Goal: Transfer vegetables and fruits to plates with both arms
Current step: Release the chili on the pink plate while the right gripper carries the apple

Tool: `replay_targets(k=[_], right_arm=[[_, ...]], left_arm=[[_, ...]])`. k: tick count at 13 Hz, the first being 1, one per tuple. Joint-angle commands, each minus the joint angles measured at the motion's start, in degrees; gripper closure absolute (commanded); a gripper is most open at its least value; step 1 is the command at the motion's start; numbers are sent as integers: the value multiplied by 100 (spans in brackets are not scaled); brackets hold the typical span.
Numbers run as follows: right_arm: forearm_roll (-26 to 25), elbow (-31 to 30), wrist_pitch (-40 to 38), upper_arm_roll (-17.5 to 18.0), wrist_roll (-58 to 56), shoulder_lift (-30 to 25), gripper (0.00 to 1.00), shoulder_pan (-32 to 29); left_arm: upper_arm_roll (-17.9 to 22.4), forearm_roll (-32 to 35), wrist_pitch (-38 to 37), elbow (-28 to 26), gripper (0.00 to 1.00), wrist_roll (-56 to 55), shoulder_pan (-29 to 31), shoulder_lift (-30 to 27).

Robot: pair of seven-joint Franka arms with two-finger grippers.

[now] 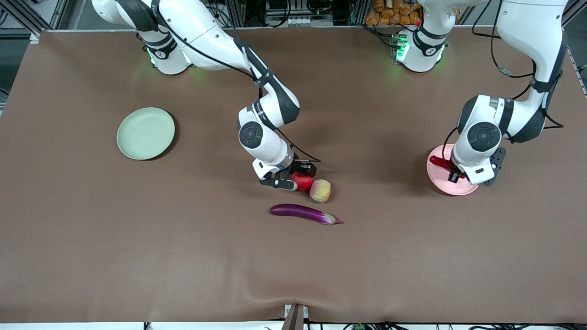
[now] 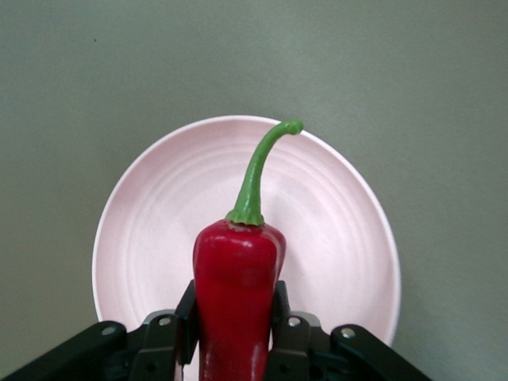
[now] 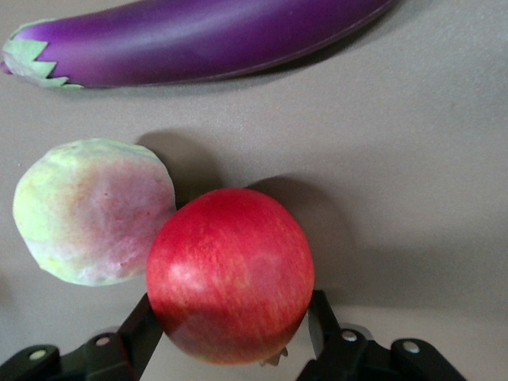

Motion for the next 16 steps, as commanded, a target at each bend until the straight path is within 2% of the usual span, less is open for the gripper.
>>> replay_targets(k=[1,5,7,8,9,10,11,13,16], right_arm=[[77,25,-334,-39,-15,-83,100,-235],[-1,86,-2161,-65,-164,-855,100,-1069],[-80,51,-3197,-74,-960,-1294,100,-1701],[-316,42,-3707,-91,-1321,-1505,100,-2026],[-727,42,-4165,-92,-1508,-1707,100,-2247],[-1297,7,-4604,-92,-1614,-1970,100,-2310],[-1833,-89,-4957,-100,-1615,-2208,100,-2319],[-2338,-701,-5171,-100,-2112,-2726,100,-2643],[-2812,-1853,-5171,-109,-2984,-3596,100,-3144]], left_arm=[[-53,760,144,-253,100,-214,355,-39],[-53,1122,144,-341,100,-329,373,93],[-53,1158,127,-368,100,-338,356,154],[-53,1211,109,-368,88,-338,356,180],[-53,1246,66,-376,59,-346,373,207],[-53,1246,-13,-385,17,-346,373,216],[-53,1246,-31,-368,0,-364,347,216],[-70,1246,-171,-280,0,-531,260,190],[-97,1212,-1014,202,0,-470,-12,198]])
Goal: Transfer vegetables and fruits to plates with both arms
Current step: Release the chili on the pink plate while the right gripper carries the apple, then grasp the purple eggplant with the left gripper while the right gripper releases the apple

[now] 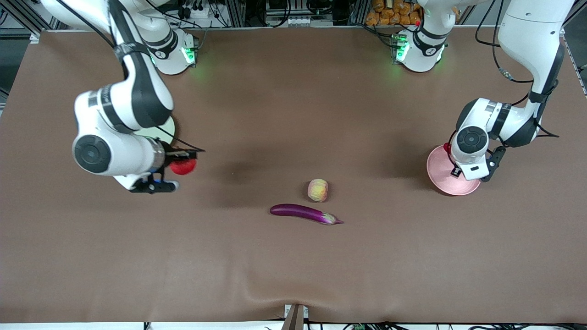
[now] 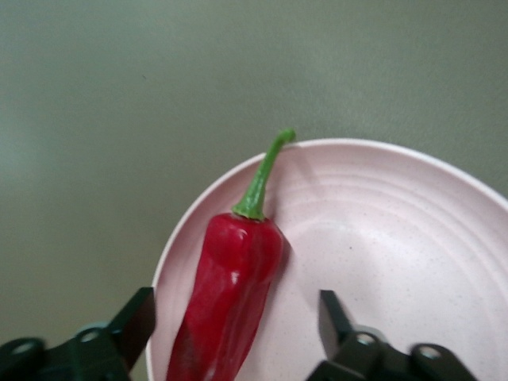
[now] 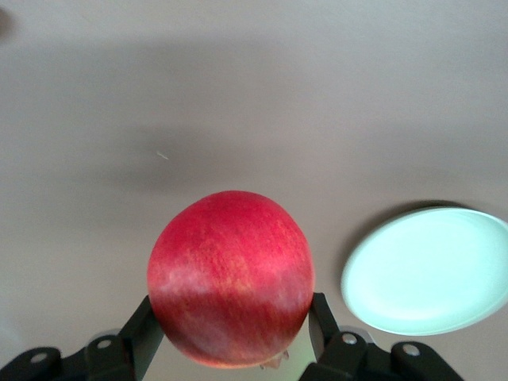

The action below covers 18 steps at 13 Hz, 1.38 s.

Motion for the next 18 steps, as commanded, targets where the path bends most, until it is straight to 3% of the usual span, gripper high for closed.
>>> replay_targets(k=[1,3,6,11,13,18], right_arm=[[-573,-1437,131,109,-659,-1106,100,-500],[-996,-2037,236,109,-1141,-1364,100,-904],[-1033,-2740,840,118,-2126,-1390,100,-1669],[-1137,-3743,2175,109,-2558,-1347,100,-2127],[-1209,-3850,2678,126,-3337,-1059,100,-2757],[-1147,-4061,2820,126,-3632,-969,100,-3006]], left_arm=[[-67,86,-624,389,0,-126,-204,-59],[-181,59,-686,417,0,-118,-178,-138],[-532,-107,-1246,661,0,-109,-169,-191],[-1270,-1810,-2162,1978,0,-196,-204,-182],[-1508,-2496,-2181,2488,0,-589,-239,-130],[-1570,-2613,-2102,4368,0,-2636,-1309,1204]])
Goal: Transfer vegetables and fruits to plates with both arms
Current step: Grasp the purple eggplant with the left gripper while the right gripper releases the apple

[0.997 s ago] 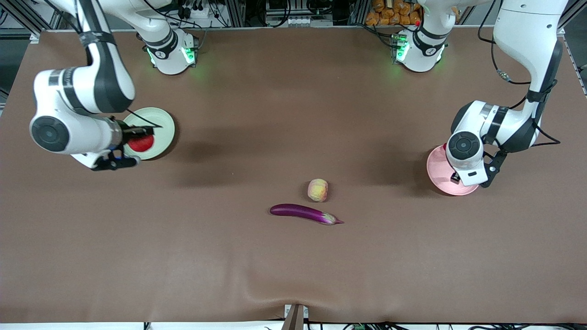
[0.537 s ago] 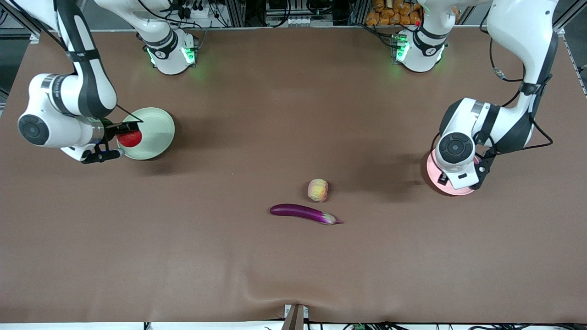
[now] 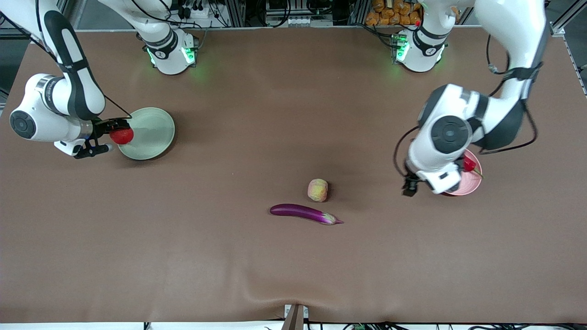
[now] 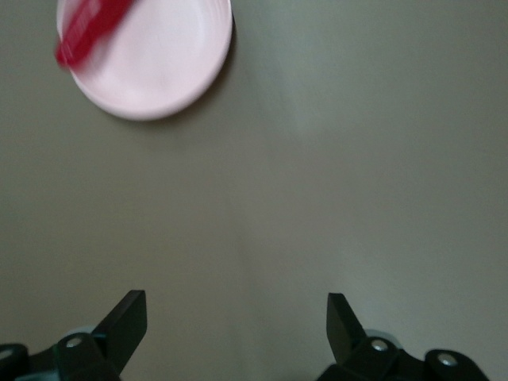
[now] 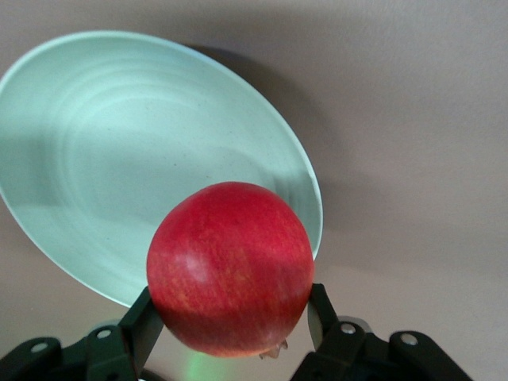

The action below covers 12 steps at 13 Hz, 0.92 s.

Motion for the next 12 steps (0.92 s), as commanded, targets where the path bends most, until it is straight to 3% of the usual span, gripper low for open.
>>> replay_targets(k=[1,3,4,5,6,9,12], right_arm=[[-34,-355,275,130,-152,-139,100,-91],[151,-469,485,121,-152,-104,100,-82],[142,-461,529,121,-152,27,68,-100],[151,-461,530,121,-143,63,24,-100],[169,-453,530,121,-143,81,0,-91],[177,-347,364,165,-135,46,0,-21],[299,616,-617,174,-99,37,0,251]], left_arm=[[42,-7,0,1450,0,-946,-725,1118],[60,-6,473,1779,0,-1307,-1017,1366],[69,2,1007,1780,0,-1640,-1184,1454],[69,2,1378,1788,0,-1782,-1220,1550],[69,-6,1712,1797,0,-1862,-1255,1673],[217,-6,2671,1928,0,-2188,-1518,2060],[989,-15,3454,2271,0,-2757,-2316,2552]])
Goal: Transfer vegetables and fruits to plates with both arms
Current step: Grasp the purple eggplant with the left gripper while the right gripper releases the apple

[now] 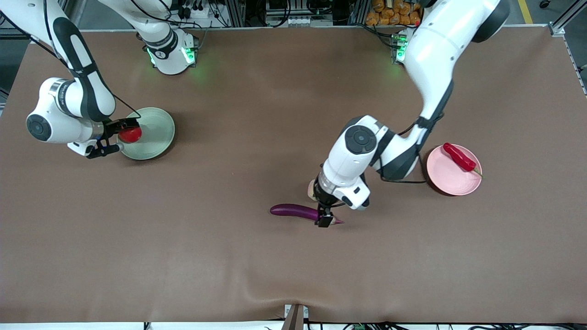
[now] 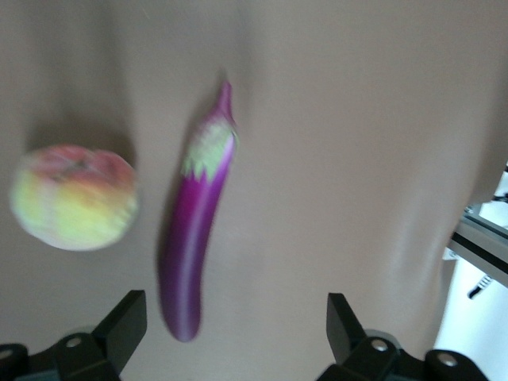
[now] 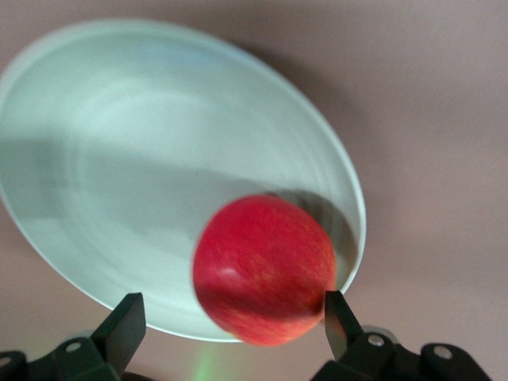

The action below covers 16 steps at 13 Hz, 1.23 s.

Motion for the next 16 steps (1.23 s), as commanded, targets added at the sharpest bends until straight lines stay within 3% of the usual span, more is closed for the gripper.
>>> replay_targets(k=[1,3,5,9,16], right_arm=[[534,1117,-1152,-5,-110,-42,0,365],[705,2032,-1875,-5,-101,160,0,542],[949,2588,-2088,-5,-75,275,0,840],[1328,2827,-2036,-5,276,451,0,1070],[1750,3223,-1948,-5,1514,723,0,1816]], left_arm=[[869,-24,447,481,0,-590,-936,480],[1337,-24,483,481,0,-794,-1465,629],[1392,-24,518,481,0,-733,-1564,744],[1742,-24,851,498,0,-584,-1819,998],[1778,-15,1072,647,0,-284,-1906,1359]])
